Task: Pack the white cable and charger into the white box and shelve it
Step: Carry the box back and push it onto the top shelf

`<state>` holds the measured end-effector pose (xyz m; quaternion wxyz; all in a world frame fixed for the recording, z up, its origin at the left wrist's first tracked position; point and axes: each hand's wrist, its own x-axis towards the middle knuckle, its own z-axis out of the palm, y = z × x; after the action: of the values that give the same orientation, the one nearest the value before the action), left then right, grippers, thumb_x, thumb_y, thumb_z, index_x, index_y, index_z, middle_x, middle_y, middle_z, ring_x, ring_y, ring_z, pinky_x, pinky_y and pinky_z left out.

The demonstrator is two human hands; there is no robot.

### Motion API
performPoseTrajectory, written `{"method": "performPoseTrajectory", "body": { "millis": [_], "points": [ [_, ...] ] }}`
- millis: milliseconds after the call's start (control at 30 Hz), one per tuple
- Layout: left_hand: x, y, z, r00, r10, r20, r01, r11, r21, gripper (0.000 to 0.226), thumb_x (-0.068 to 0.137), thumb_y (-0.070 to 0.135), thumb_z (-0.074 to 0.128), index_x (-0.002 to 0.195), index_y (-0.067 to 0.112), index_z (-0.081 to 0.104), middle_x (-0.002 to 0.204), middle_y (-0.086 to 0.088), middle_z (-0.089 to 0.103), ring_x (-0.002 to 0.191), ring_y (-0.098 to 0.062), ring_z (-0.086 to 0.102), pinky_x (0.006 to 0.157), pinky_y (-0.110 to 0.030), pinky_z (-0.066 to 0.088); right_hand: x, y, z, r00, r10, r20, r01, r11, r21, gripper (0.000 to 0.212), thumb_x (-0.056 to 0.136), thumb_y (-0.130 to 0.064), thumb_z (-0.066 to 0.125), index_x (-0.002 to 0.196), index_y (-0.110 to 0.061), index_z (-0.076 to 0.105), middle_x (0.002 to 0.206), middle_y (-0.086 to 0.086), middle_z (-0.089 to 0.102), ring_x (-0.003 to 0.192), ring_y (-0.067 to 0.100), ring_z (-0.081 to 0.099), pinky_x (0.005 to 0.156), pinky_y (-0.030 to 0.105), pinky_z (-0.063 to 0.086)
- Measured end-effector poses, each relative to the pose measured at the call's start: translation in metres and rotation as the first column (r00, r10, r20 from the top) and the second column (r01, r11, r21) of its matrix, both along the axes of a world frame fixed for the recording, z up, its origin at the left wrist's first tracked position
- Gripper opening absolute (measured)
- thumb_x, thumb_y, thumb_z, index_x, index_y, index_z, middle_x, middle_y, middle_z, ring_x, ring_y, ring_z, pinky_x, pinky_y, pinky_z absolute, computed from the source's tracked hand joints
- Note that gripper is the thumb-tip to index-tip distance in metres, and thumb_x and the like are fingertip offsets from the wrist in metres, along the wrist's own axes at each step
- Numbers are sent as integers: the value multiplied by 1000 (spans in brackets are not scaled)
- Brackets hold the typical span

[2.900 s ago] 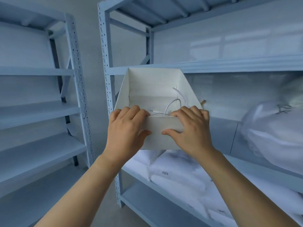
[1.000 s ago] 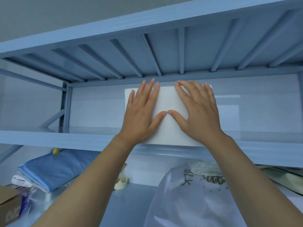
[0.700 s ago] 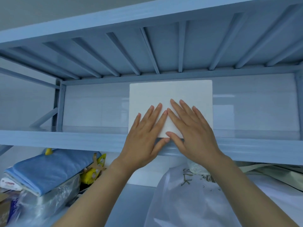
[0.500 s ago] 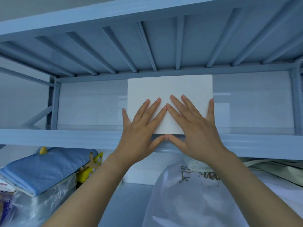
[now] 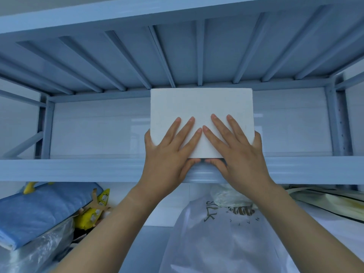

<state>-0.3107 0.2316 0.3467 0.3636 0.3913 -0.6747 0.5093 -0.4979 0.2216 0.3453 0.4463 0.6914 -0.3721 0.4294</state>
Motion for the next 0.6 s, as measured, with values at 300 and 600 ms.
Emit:
{"method": "performPoseTrajectory", "body": {
  "millis": [300,600],
  "points": [
    [-75,-4,-3,999,-36,8,37,998,-57,52,93,46,39,139,23,37,149,-3,34,137,-26,30,92,-59,30,-73,-4,-8,999,5,36,-3,998,-58,56,89,-45,42,141,-27,31,152,0,26,138,24,24,90,62,32],
    [-201,-14,-3,999,-53,-5,53,998,-40,50,94,46,34,138,22,40,148,-4,35,136,-26,32,92,-60,30,-197,-13,-8,999,-17,38,18,999,-41,57,89,-42,51,140,-27,33,152,1,27,138,26,25,91,63,32]
  ]
}}
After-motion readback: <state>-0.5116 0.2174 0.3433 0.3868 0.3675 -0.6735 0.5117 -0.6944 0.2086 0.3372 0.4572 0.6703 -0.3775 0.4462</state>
